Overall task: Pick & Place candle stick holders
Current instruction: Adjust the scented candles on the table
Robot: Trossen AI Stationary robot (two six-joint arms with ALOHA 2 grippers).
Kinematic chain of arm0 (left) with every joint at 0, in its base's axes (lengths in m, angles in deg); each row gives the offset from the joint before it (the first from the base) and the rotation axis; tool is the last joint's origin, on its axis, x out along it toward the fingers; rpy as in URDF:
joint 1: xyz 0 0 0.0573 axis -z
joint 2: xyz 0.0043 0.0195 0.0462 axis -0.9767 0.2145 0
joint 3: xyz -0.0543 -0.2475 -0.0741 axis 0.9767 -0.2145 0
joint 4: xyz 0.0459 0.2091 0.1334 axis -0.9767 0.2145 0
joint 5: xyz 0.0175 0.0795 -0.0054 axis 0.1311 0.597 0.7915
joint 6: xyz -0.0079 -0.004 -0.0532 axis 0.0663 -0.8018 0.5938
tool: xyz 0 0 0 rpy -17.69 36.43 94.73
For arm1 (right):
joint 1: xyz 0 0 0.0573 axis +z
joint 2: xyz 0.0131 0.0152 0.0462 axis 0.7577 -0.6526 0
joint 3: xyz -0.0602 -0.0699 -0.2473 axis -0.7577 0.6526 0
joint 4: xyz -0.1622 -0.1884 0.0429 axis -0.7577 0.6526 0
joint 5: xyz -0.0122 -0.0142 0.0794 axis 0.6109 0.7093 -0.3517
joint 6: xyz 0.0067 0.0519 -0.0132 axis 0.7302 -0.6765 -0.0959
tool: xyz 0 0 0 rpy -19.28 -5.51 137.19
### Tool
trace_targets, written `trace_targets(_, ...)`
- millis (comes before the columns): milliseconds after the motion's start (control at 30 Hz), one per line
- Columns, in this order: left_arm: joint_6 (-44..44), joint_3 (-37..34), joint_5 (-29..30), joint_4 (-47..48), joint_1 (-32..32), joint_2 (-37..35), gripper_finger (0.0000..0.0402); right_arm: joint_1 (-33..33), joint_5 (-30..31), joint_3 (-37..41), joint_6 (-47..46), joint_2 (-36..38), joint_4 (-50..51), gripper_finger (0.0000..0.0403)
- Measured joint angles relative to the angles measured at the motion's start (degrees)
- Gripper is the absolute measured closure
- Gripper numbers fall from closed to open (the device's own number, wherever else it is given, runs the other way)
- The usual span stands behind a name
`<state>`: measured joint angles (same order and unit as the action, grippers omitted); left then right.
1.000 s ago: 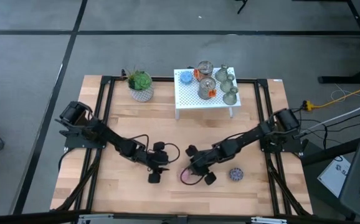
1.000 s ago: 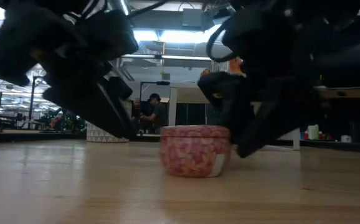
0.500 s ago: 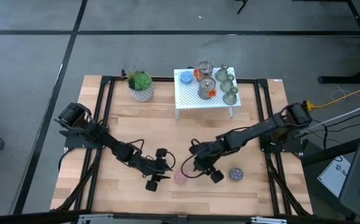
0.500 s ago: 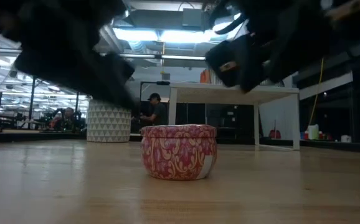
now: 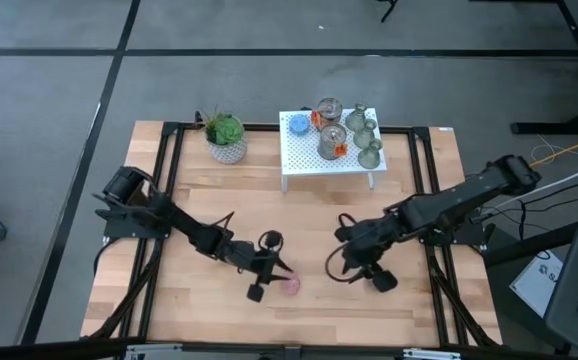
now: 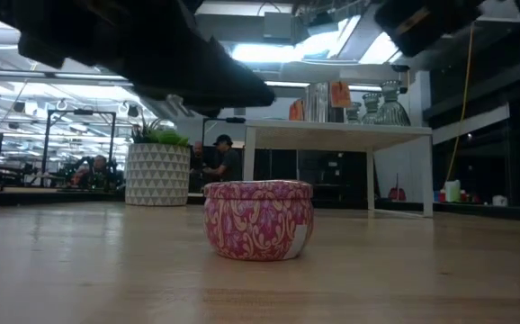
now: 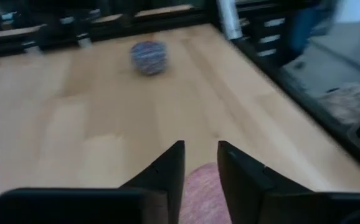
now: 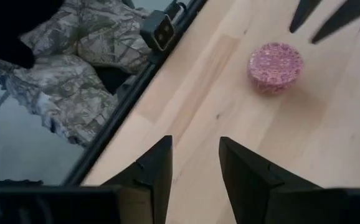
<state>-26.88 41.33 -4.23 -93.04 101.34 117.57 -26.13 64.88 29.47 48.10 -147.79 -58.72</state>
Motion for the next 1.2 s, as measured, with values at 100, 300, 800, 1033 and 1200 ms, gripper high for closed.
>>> trace_targets(100, -0.8, 1.9, -4.3, -1.2, 0.1, 2.8, 0.0341, 1.8, 1.4, 0.0, -2.4, 2.3, 1.7, 0.0268)
trace_targets(300, -0.5, 6.1, -9.7, -1.1, -0.2, 8.6, 0.0395, 4.9, 4.3, 0.1, -5.1, 4.5, 2.9, 0.0268)
trace_targets(800, 10.1, 7.2, -11.6, 12.0, -3.6, 9.1, 0.0400, 8.6, 4.7, 0.1, -10.3, 4.5, 8.6, 0.0268)
trace_targets(1033, 8.7, 7.2, -12.6, 16.9, -5.1, 7.8, 0.0400, 8.5, 5.1, 0.1, -13.4, 4.5, 13.5, 0.0268)
trace_targets(1200, 8.2, 7.0, -11.7, 27.9, -6.8, 3.3, 0.0399, 8.5, 8.0, 0.1, -17.1, 4.5, 18.4, 0.0268)
